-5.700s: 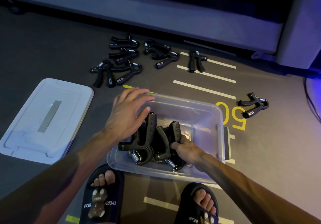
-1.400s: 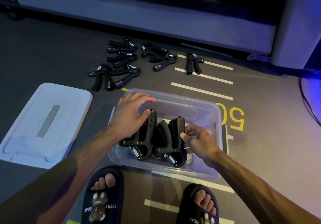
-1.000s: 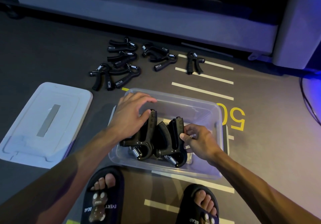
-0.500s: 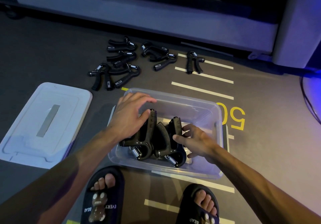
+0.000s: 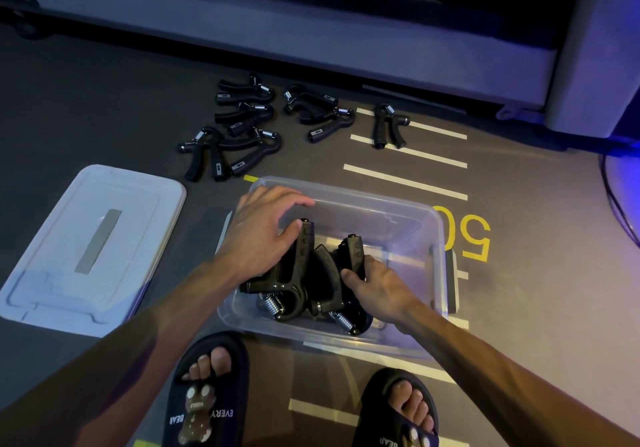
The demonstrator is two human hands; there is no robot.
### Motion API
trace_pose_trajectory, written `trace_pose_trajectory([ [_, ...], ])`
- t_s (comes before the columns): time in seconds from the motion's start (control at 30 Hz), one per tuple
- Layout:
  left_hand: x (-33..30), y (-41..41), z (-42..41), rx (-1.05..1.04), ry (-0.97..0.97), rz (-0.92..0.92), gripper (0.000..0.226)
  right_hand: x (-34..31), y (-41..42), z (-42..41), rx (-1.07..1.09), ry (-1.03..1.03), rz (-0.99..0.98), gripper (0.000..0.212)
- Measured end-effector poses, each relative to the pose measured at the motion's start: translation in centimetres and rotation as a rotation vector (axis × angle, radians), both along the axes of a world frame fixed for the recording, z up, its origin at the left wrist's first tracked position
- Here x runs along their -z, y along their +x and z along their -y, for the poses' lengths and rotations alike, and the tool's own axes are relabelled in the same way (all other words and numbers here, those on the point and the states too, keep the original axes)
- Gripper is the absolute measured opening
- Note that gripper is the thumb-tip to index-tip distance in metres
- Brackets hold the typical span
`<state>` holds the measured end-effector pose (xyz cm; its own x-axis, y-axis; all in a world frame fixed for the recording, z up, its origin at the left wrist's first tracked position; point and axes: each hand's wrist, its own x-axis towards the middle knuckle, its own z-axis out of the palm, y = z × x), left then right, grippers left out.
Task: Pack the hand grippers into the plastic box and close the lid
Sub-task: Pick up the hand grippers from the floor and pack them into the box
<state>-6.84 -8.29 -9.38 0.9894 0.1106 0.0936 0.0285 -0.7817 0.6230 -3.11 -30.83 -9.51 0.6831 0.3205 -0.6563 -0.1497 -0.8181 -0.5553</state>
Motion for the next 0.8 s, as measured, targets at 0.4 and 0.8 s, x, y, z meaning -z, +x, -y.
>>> trace_pose_trajectory([
  [0.4,0.1,0.2,-0.2,0.034,0.042,0.025,0.034,-1.9,4.1,0.5,0.027,-0.022,0.198,0.068],
  [0.8,0.2,6.2,-1.8,0.209,0.259,-0.078,0.039,-4.3,14.3,-0.8,0.257,0.263,0.392,0.028],
])
